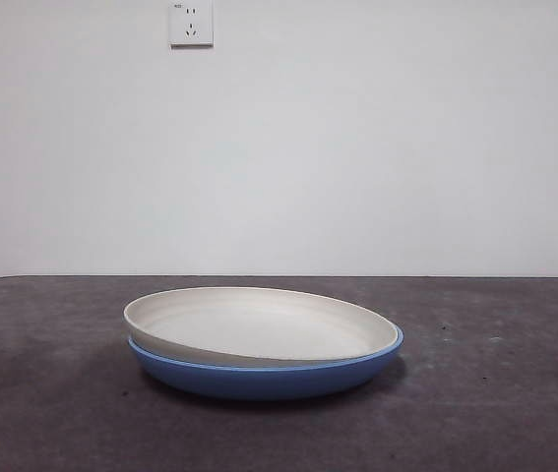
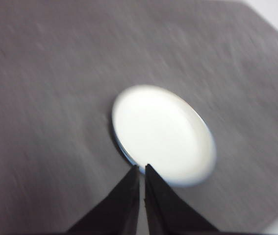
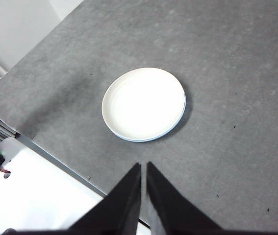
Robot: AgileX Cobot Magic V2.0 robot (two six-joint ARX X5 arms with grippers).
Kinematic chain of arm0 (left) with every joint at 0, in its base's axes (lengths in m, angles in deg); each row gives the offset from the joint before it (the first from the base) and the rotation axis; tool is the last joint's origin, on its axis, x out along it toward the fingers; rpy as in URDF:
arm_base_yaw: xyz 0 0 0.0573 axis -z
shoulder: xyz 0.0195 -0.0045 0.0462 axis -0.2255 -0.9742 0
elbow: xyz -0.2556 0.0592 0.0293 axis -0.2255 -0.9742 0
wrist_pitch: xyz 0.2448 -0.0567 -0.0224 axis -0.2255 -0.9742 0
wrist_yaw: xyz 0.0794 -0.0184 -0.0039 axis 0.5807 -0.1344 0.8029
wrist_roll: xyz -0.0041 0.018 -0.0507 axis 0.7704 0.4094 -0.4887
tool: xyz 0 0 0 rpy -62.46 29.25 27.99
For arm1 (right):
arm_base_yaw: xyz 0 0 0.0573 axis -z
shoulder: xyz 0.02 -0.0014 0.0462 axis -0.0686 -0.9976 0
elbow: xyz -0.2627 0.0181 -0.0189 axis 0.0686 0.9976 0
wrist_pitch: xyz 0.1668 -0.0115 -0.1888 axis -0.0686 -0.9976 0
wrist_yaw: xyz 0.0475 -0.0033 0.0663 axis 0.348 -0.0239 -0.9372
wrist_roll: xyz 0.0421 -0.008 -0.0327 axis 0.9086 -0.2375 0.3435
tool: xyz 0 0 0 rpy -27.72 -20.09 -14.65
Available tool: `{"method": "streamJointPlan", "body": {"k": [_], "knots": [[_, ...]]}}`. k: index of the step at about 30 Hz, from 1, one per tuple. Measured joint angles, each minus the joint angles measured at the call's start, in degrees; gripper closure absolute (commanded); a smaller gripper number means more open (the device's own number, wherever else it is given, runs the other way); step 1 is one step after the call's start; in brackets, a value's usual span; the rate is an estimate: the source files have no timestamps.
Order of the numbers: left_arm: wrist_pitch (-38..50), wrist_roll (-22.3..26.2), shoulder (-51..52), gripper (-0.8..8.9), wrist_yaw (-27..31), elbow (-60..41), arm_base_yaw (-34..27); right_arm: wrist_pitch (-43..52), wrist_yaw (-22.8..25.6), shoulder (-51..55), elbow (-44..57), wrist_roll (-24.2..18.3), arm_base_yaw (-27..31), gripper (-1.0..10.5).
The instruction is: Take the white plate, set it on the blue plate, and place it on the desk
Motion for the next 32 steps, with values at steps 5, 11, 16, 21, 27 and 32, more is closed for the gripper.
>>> {"method": "streamJointPlan", "body": {"k": [5, 11, 16, 21, 27, 32], "knots": [[22.5, 0.0, 9.1, 7.94, 4.3, -17.7, -3.5, 0.0, 0.0, 0.0, 0.0, 0.0, 0.0, 9.3], [38.5, -0.9, 15.2, 7.94, 12.8, -34.2, -5.9, 0.0, 0.0, 0.0, 0.0, 0.0, 0.0, 9.3], [38.8, -3.2, 16.8, 7.94, 15.8, -40.0, -9.0, 0.0, 0.0, 0.0, 0.0, 0.0, 0.0, 9.3], [38.9, -3.7, 18.6, 7.94, 16.4, -43.3, -9.9, 0.0, 0.0, 0.0, 0.0, 0.0, 0.0, 9.3], [38.3, -3.7, 20.6, 7.94, 16.7, -43.9, -9.9, 0.0, 0.0, 0.0, 0.0, 0.0, 0.0, 9.3], [37.3, -3.5, 22.0, 7.94, 18.1, -43.9, -9.9, 0.0, 0.0, 0.0, 0.0, 0.0, 0.0, 9.3]]}}
